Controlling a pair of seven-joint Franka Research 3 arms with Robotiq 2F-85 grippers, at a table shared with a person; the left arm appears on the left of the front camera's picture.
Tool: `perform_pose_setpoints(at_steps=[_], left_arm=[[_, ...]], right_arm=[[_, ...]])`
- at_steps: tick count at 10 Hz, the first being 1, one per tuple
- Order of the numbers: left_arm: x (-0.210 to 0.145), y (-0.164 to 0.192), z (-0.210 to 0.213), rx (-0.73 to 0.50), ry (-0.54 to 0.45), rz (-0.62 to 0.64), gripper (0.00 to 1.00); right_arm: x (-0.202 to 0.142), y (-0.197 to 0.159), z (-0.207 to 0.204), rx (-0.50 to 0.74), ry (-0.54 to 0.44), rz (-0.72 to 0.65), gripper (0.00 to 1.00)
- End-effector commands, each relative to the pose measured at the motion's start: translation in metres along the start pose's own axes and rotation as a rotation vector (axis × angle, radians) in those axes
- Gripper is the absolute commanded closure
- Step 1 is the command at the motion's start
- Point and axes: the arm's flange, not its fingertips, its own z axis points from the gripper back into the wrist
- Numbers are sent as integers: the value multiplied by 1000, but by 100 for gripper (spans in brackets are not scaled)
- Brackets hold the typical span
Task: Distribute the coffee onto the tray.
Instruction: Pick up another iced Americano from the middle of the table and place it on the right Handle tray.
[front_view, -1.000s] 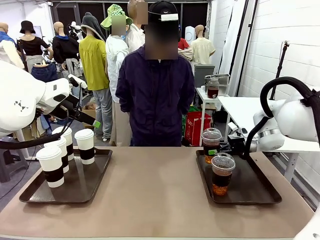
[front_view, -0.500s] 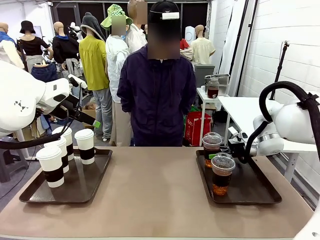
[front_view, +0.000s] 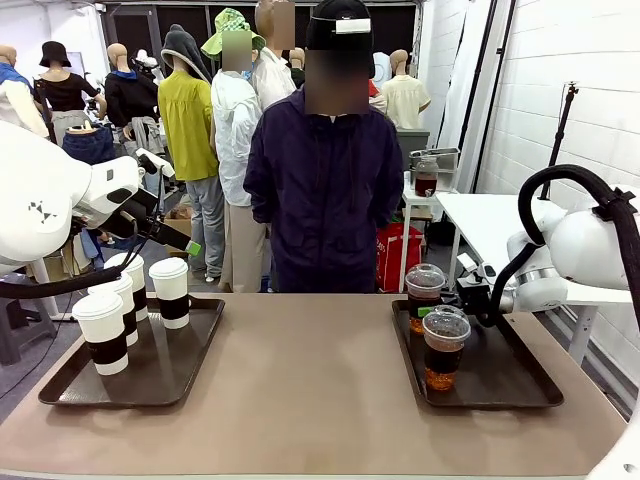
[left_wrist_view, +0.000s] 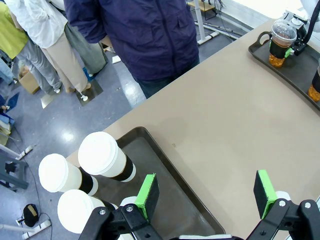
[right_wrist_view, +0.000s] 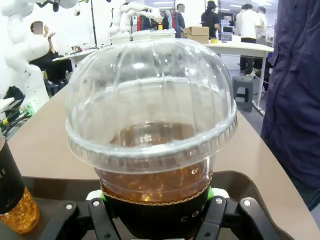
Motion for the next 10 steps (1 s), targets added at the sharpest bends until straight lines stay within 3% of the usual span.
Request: perform_pose_setpoints(at_steps=[1, 6, 7, 8, 10], left_arm=[[-1, 1, 1, -4, -2, 4, 0], [-1, 1, 1, -4, -2, 4, 0], [-1, 1, 1, -4, -2, 4, 0], [-1, 1, 1, -4, -2, 4, 0], [-1, 1, 1, -4, -2, 4, 0]], right_arm=[[4, -6, -1, -4, -24, 8, 33], [-1, -10, -2, -17, -3, -36, 33], [-2, -9, -1, -23, 7, -55, 13], [-2, -9, 0, -21, 8, -60, 0], [0, -8, 3, -32, 24, -80, 0]])
